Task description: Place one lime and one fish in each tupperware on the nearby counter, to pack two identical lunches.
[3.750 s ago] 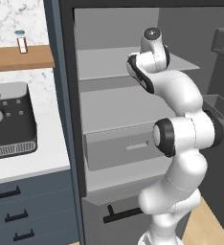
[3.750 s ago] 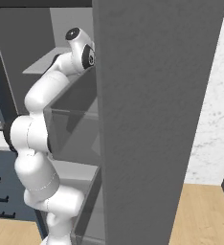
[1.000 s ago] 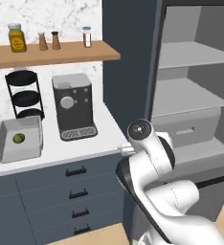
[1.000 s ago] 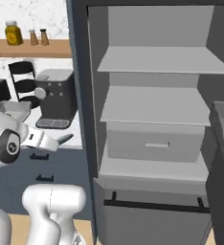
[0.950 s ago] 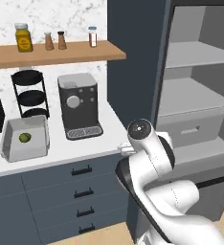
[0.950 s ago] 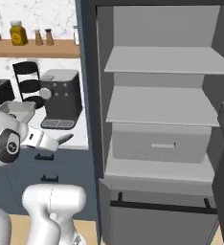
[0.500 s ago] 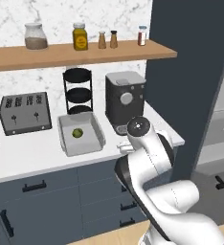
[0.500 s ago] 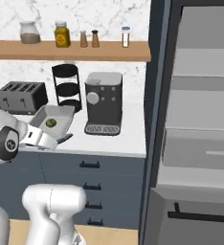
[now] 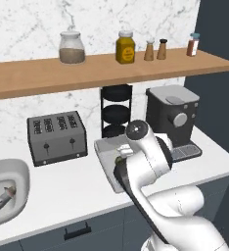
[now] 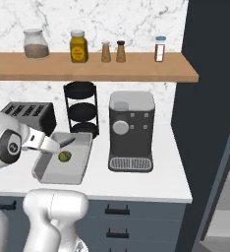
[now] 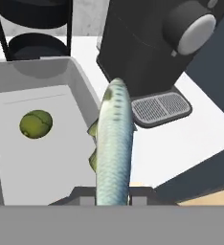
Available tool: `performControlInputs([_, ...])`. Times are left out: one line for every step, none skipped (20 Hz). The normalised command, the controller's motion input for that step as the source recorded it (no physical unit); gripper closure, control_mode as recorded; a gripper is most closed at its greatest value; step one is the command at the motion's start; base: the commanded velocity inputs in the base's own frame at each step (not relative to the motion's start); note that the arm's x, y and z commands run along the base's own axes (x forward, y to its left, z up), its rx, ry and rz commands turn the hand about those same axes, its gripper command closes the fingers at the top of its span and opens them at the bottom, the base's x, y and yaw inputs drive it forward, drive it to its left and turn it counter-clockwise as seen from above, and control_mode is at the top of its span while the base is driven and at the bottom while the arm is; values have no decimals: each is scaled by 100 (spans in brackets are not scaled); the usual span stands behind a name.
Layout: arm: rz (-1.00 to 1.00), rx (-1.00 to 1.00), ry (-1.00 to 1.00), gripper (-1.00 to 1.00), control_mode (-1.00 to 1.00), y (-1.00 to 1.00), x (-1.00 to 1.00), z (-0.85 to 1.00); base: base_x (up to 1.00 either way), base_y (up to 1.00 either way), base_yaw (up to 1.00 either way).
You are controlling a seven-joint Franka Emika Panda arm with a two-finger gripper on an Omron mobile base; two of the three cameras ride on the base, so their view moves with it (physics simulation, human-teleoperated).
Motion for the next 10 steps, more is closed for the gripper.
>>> performControlInputs([0,0,22,100,-100,0,94,-66,0,0,0])
performControlInputs([-1,0,35,100,-100,-6,84,-86,0,0,0])
performControlInputs([0,0,36,100,-100,-4,96,-90,0,0,0])
performControlInputs([0,0,29,100,-100,0,100,-71,0,0,0])
performControlInputs([0,1,24,100,-100,0,100,-69,0,0,0])
performControlInputs([0,3,20,100,-100,0,95,-73,0,0,0])
performControlInputs([0,3,19,100,-100,0,85,-75,0,0,0])
performControlInputs([0,2,10,100,-100,0,71,-64,0,0,0])
performControlInputs([0,0,2,100,-100,0,58,-46,0,0,0])
performControlInputs([0,0,0,100,-100,0,49,-44,0,0,0])
